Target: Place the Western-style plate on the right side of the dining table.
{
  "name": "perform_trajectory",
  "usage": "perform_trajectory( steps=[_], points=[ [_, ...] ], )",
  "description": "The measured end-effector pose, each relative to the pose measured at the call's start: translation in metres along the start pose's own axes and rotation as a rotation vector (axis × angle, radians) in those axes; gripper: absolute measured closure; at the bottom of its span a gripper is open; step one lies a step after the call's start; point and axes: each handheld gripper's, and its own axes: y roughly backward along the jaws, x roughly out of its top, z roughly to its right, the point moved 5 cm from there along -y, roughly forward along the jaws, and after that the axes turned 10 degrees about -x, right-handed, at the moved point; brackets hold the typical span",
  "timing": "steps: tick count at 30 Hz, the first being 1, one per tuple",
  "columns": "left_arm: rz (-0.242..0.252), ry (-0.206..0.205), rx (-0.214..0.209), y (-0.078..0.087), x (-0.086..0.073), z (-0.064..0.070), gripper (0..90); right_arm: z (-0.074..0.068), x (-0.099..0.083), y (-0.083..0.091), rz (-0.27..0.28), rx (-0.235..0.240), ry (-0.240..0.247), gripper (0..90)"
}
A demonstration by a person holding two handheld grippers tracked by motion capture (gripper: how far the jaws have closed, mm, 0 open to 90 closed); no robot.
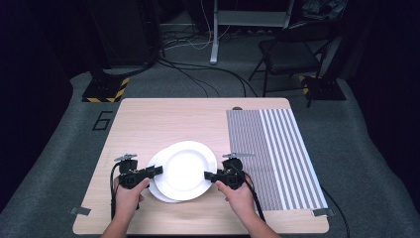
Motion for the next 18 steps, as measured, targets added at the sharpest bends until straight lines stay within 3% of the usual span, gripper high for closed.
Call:
perform_trajectory(
  steps=[4,18],
  points=[
    [0.002,-0.016,-0.001,0.0030,0.0010,0.0019,60.8,0.0002,0.0016,0.0011,0.002,0.009,-0.013,55.0],
    [0.011,-0.016,0.015,0.0038,0.0008,0.0069,60.8,0.0005,0.0052,0.0021,0.014,0.022,-0.039,52.6]
  ],
)
